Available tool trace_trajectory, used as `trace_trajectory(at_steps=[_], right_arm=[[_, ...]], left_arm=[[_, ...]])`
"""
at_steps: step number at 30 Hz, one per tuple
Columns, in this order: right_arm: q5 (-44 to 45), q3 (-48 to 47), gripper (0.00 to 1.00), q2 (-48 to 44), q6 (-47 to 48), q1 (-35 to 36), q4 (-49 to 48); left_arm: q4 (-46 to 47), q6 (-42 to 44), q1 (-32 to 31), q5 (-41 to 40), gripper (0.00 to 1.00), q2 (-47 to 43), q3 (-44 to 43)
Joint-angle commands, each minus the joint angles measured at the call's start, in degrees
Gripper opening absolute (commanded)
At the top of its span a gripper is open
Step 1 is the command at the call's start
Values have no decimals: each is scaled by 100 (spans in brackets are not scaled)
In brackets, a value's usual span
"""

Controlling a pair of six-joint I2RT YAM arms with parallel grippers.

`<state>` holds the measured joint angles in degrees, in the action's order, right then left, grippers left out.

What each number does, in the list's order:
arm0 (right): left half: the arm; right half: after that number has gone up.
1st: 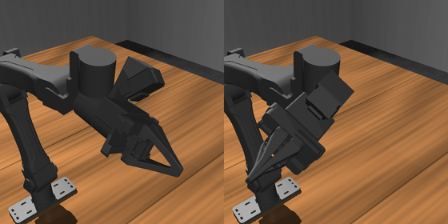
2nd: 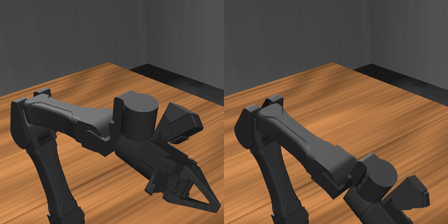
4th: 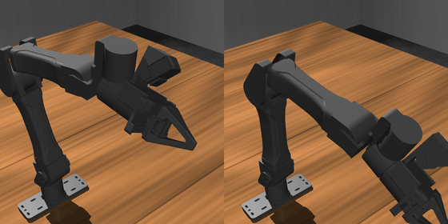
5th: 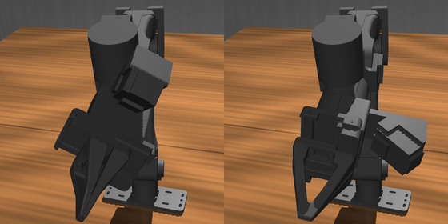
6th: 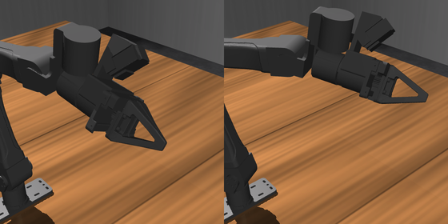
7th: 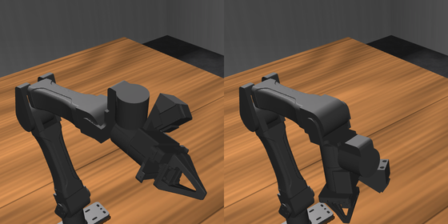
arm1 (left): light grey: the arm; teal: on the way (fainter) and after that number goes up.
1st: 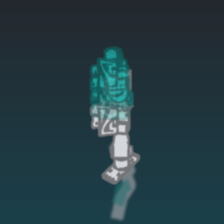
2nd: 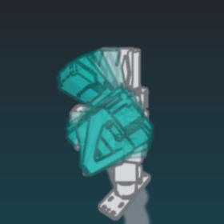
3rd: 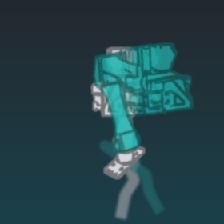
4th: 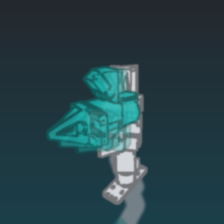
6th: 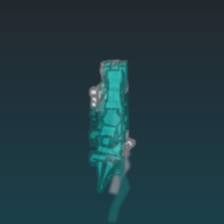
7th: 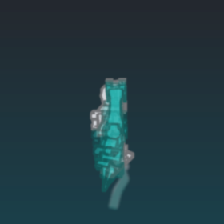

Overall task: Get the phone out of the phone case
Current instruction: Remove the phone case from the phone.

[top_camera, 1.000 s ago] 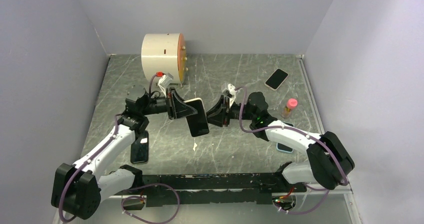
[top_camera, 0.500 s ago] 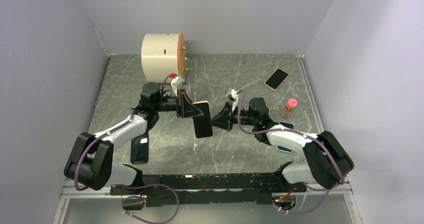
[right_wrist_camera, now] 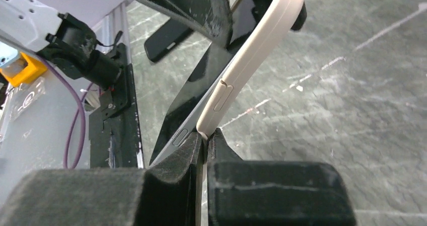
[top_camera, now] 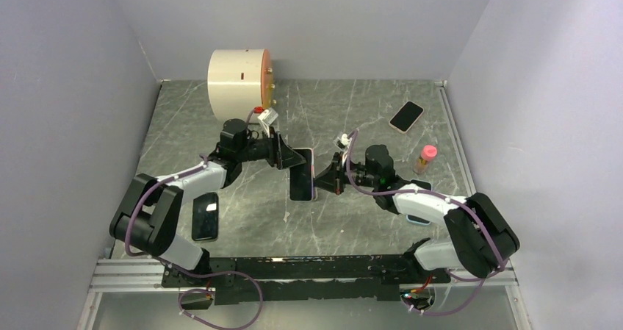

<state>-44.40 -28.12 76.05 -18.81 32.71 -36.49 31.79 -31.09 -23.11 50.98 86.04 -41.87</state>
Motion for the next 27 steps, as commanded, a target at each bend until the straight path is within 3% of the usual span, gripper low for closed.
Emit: trace_trajectory(at_steps=[1, 11, 21, 27], right_arm=[[169, -451, 0, -193, 176, 40, -196], [1105, -733, 0, 260, -104, -19, 731], [1635, -1055, 0, 662, -526, -35, 1392], [1867, -1181, 0, 804, -834, -94, 1620]], left_arm=[[-691, 505, 9, -1534, 68, 27, -235], [-1875, 754, -175, -3404, 76, -811, -197], [-3301, 1430, -1326, -5462, 80, -1585, -383], [-3421, 1936, -2307, -6264, 80, -1457, -501]])
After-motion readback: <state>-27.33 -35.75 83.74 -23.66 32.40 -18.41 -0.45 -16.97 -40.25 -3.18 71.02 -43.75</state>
